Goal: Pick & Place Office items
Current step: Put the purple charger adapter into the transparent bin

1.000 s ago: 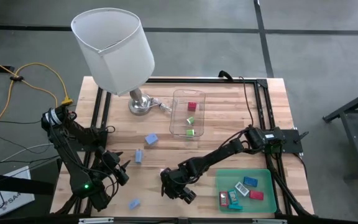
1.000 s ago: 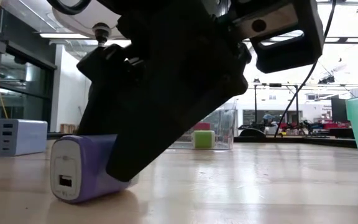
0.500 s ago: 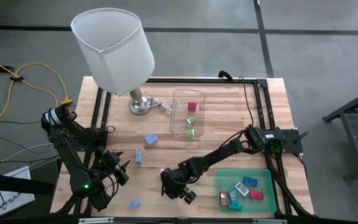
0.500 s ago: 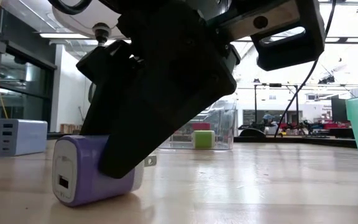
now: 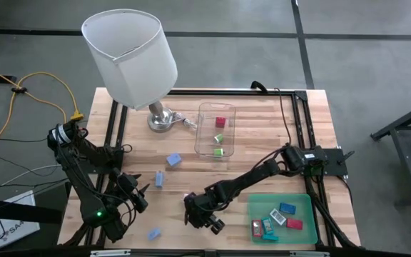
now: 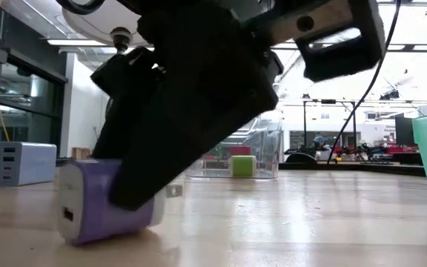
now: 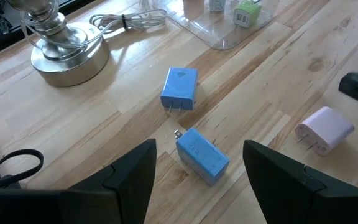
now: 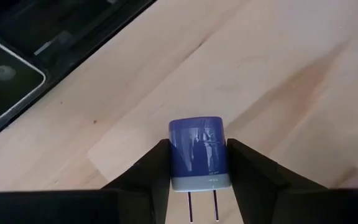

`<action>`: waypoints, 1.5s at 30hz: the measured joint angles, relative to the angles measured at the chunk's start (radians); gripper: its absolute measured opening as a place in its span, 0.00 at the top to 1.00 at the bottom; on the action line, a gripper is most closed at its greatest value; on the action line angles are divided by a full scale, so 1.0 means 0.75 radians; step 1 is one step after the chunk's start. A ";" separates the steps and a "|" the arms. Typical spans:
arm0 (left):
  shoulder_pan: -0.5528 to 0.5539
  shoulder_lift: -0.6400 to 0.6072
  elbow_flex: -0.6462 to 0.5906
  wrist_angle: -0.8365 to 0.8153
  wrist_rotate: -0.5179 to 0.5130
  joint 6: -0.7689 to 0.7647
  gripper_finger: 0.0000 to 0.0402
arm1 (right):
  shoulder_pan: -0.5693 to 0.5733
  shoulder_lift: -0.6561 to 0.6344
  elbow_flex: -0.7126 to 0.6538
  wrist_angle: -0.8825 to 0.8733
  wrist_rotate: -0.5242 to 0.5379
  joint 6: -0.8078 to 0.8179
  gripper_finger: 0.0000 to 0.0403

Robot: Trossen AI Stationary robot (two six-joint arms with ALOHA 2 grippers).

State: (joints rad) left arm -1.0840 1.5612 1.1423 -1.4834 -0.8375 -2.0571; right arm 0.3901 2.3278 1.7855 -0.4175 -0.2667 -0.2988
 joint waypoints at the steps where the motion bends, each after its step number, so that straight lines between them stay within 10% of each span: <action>1: 0.000 0.000 0.000 0.000 0.000 0.000 0.42 | 0.000 -0.007 0.000 -0.001 0.009 0.010 0.67; 45: 0.000 0.001 0.000 0.001 -0.001 0.000 0.42 | -0.670 -0.476 0.006 -0.527 -0.009 -0.078 0.67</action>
State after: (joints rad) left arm -1.0840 1.5616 1.1423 -1.4828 -0.8379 -2.0571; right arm -0.1125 1.9710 1.7900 -0.8128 -0.2733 -0.3569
